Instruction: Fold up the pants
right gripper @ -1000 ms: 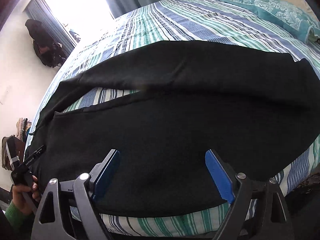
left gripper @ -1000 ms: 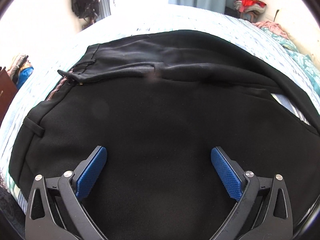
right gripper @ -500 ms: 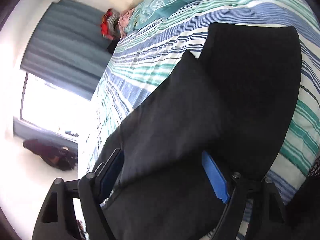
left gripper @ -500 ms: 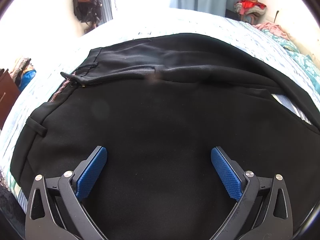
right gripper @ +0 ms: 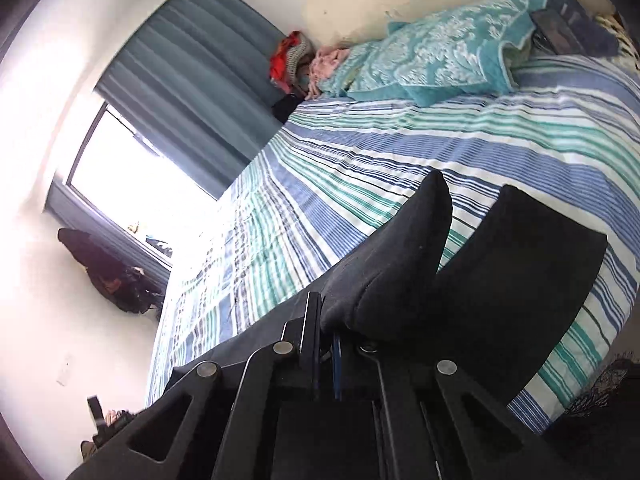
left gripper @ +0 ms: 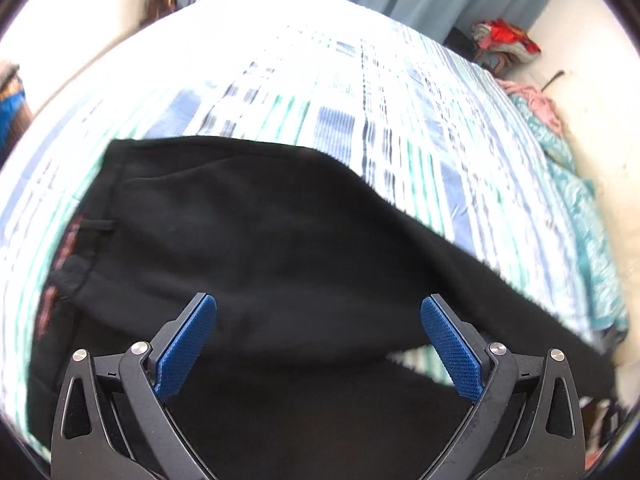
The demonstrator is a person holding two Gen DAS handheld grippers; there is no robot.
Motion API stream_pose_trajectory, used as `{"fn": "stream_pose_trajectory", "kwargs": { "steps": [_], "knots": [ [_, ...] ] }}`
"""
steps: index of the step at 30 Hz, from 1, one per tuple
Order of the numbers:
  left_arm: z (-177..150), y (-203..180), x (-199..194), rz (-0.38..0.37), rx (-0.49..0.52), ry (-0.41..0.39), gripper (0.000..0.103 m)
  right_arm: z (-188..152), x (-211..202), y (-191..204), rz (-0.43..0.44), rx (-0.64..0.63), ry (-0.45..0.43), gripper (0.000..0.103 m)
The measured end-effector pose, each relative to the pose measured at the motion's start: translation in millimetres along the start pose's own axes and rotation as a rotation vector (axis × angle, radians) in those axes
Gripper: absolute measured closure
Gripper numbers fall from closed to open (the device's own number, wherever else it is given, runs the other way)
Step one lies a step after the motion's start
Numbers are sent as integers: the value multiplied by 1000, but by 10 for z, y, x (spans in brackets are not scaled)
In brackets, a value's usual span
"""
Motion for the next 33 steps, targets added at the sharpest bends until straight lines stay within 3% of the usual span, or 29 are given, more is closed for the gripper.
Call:
{"fn": "stream_pose_trajectory", "kwargs": {
  "steps": [2, 5, 9, 10, 12, 13, 15, 17, 20, 22, 24, 26, 29, 31, 33],
  "knots": [
    [223, 83, 261, -42, -116, 62, 1, 9, -121, 188, 40, -41, 10, 98],
    [388, 198, 528, -33, -257, 97, 1, 7, -281, 424, 91, -90, 30, 98],
    [443, 206, 707, -55, -354, 117, 2, -16, -566, 579, 144, -138, 52, 98],
    [458, 201, 746, -42, -356, 130, 11, -4, -620, 593, 158, -144, 61, 98],
    [464, 200, 831, -43, -343, 168, 55, 39, -701, 591, 171, -155, 76, 98],
    [445, 187, 858, -57, -334, 196, 96, 64, -732, 580, 182, -153, 87, 98],
    [427, 196, 748, -44, -327, 175, 98, 121, -698, 518, 166, -152, 114, 98],
    [473, 143, 465, -56, -312, 110, 98, 176, -527, 404, 92, -173, 143, 98],
    [526, -29, -367, -88, -212, -70, 97, 395, -215, 246, 64, -116, 159, 98],
    [326, -82, -987, -72, -118, -196, 96, 585, -188, 317, 83, -137, 120, 98],
    [-145, -41, -1409, -33, -70, -256, 93, 731, -137, 354, 74, -162, 134, 98],
    [-809, 46, -1454, -29, -108, -229, 89, 782, -38, 239, 21, -177, 168, 98],
    [-1678, 139, -930, -8, -162, -57, 93, 670, 278, -224, -133, -168, 268, 98],
    [-2007, 179, -542, -18, -196, 47, 94, 531, 503, -617, -262, -167, 347, 98],
    [-2106, 159, -448, -37, -203, 66, 95, 428, 668, -945, -352, -133, 417, 98]
  ]
}}
Point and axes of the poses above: each gripper's, at about its wrist camera, not at the fingertips, and x roughly the way its jaws point, y to its left, z to its top, the point moved 4 cm from there along x, roughly the way its jaws point, and after that the axes turned 12 degrees about x, right-handed, at the moved point
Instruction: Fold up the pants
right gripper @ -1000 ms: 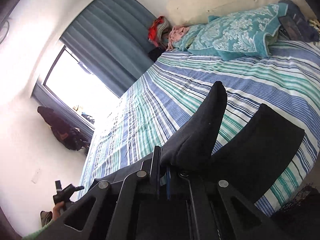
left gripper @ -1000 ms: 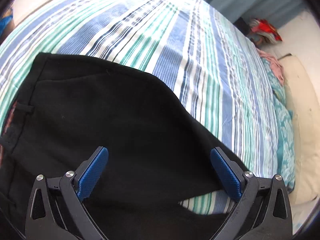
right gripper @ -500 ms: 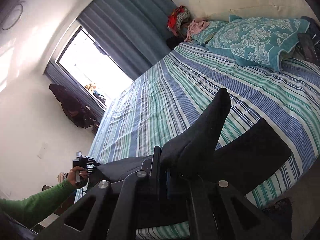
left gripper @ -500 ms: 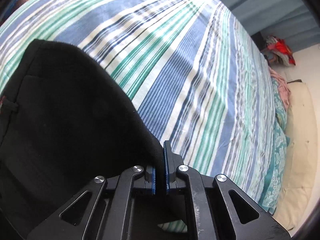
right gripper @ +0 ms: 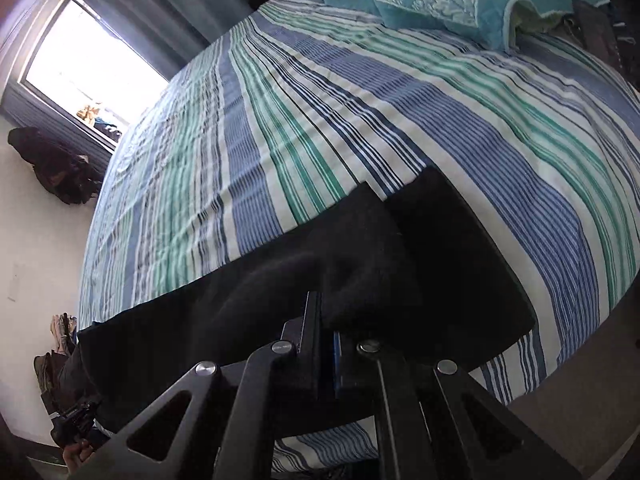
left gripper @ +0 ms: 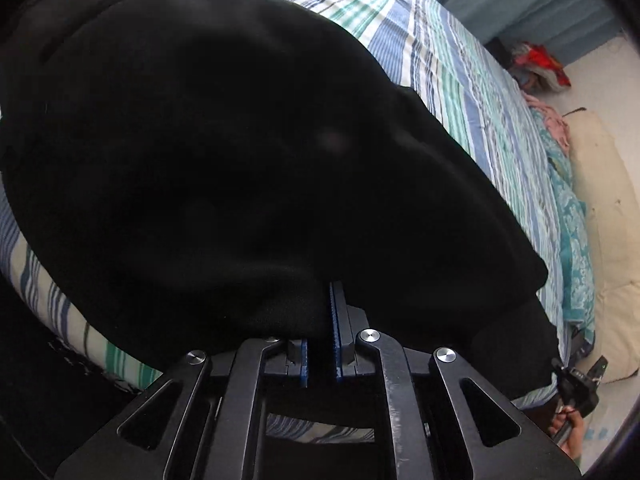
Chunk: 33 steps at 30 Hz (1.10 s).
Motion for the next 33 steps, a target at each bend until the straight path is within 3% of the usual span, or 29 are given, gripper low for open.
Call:
{"fn": "stream_pose_trajectory", "kwargs": {
  "steps": [2, 6, 9, 10, 11, 16, 18, 20, 24, 26, 30, 33],
  "knots": [
    [24, -87, -35, 11, 44, 1, 95, 5, 59, -149, -22, 69, 28, 98],
    [8, -92, -57, 2, 45, 12, 95, -10, 19, -226, -43, 53, 23, 97],
    [23, -73, -102, -12, 30, 8, 95, -29, -28, -337, -18, 122, 28, 84],
    [7, -66, -124, -14, 32, 4, 95, -19, -57, -363, -18, 129, 20, 73],
    [15, -55, -120, -15, 33, 6, 95, -16, -80, -370, -7, 133, 16, 69],
    [14, -33, -151, -9, 46, 9, 94, -13, -184, -428, 24, 172, -17, 69],
    [35, -76, -133, -2, 58, 9, 94, -16, -247, -442, 47, 184, -49, 70],
    [35, -88, -151, -19, 50, 11, 96, 0, -357, -458, 34, 184, -114, 98],
    [-42, -203, -223, -48, 65, 31, 96, -27, -549, -395, -33, 137, -188, 98],
    [-111, -238, -179, -24, 87, 66, 96, -41, -584, -421, -102, 138, -200, 98],
    [-142, -242, -125, -7, 87, 94, 96, -3, -407, -573, -152, 205, -107, 98],
    [-164, -250, -222, -6, 93, 78, 96, -10, -376, -555, -177, 191, -109, 98]
  ]
}}
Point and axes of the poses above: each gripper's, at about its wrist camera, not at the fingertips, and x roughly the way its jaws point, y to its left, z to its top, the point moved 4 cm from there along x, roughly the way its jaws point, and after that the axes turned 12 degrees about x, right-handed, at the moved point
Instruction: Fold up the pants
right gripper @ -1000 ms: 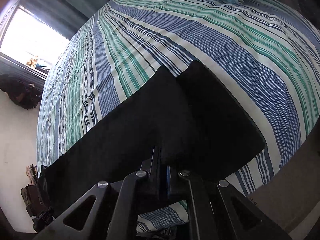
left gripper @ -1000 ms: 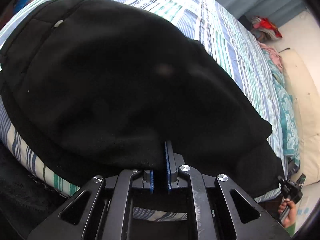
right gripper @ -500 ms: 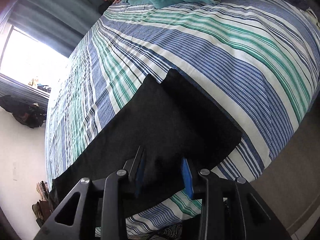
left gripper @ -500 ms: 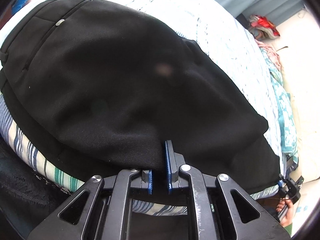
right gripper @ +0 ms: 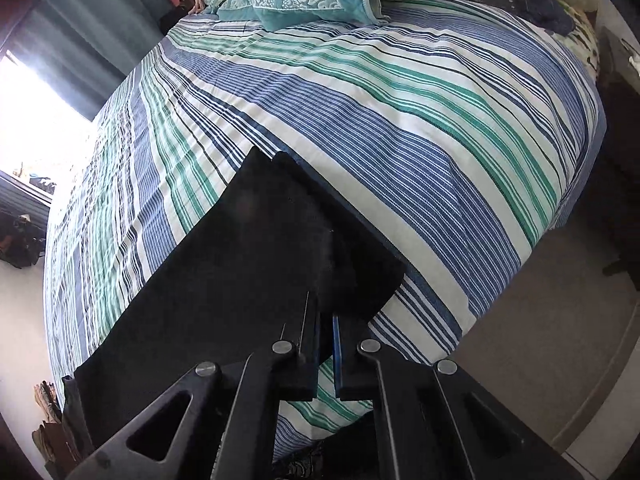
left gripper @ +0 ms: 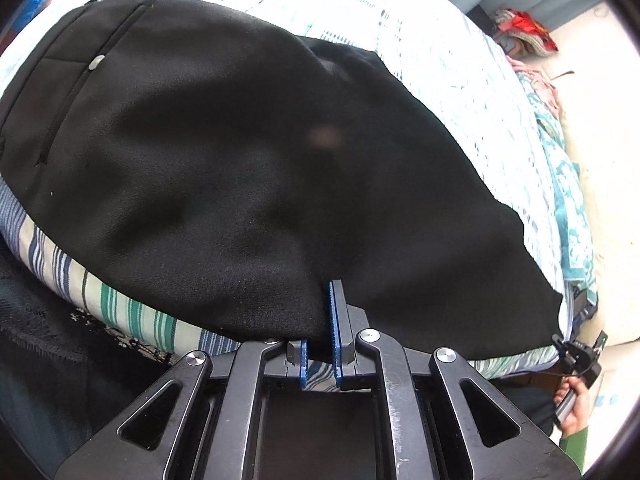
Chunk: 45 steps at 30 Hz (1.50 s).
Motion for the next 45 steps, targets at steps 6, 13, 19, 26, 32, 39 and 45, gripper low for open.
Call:
{"fn": "stream_pose_trajectory", "kwargs": {
  "steps": [6, 13, 19, 26, 32, 39, 45],
  "knots": [
    [-30, -41, -10, 43, 29, 19, 95, -23, -18, 60, -39, -24, -40, 98],
    [-80, -28, -106, 118, 33, 116, 51, 2, -45, 14, -106, -3, -50, 75],
    [-134, 37, -778, 140, 86, 50, 41, -74, -716, -114, -86, -11, -277, 38],
    [982, 203, -492, 271, 291, -188, 24, -657, -949, 875, 103, -261, -327, 20],
    [1250, 1044, -43, 661, 62, -174, 31, -1437, 43, 1548, 162, -414, -37, 20],
    [1060, 814, -349, 484, 19, -259, 17, -1791, 417, 1467, 66, -507, 15, 9],
    [1387, -479, 292, 213, 437, -172, 16, -1808, 428, 1480, 72, -501, 7, 3]
  ]
}}
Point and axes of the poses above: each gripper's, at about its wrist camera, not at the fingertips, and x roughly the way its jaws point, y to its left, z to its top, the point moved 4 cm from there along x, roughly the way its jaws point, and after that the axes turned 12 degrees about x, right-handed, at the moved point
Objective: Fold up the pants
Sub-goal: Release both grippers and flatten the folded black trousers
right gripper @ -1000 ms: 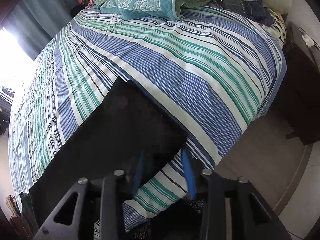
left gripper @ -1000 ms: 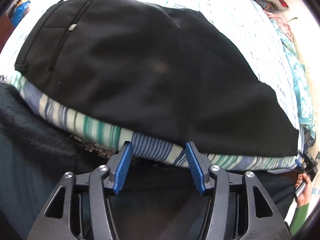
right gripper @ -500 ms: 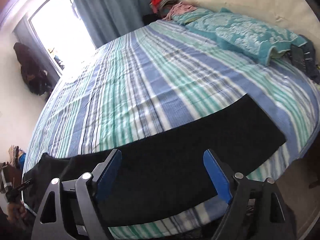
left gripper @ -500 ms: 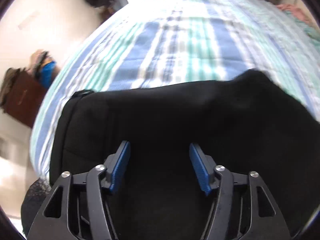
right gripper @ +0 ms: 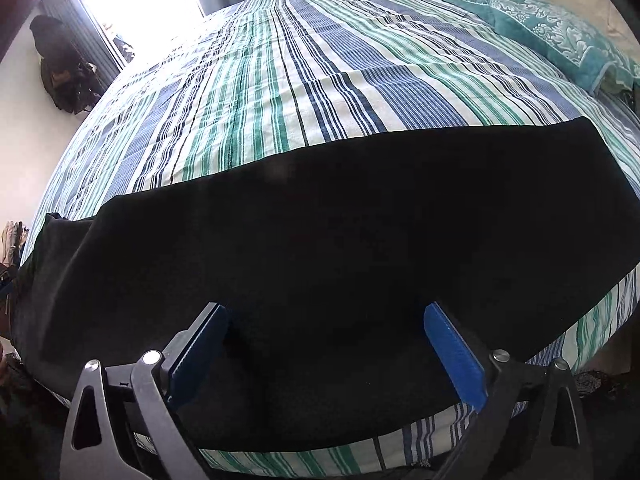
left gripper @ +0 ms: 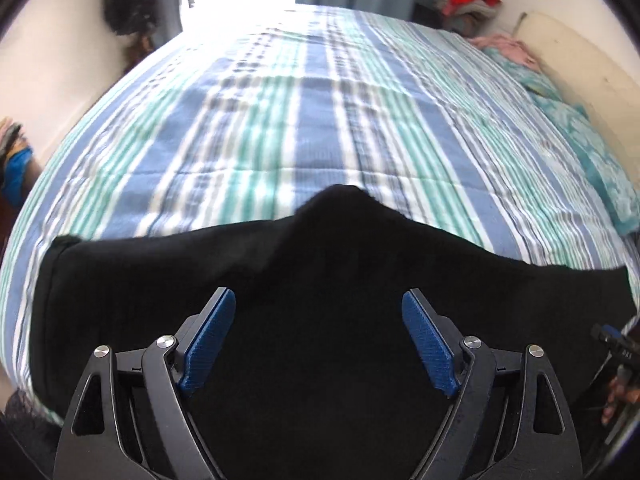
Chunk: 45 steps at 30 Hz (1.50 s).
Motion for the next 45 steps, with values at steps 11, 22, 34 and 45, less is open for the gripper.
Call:
{"fn": "stream_pose_trajectory", "kwargs": {
  "steps": [11, 22, 34, 45],
  "knots": [
    [111, 309, 523, 325, -196, 50, 10, 46, -196, -122, 70, 56, -66, 2],
    [-801, 152, -435, 150, -208, 10, 8, 148, -342, 6, 164, 43, -136, 2],
    [-906, -175, -416, 148, -97, 23, 7, 29, -227, 314, 93, -146, -119, 2],
    [-947, -784, -346, 48, 107, 7, 6, -7, -122, 432, 74, -185, -89, 1]
  ]
}}
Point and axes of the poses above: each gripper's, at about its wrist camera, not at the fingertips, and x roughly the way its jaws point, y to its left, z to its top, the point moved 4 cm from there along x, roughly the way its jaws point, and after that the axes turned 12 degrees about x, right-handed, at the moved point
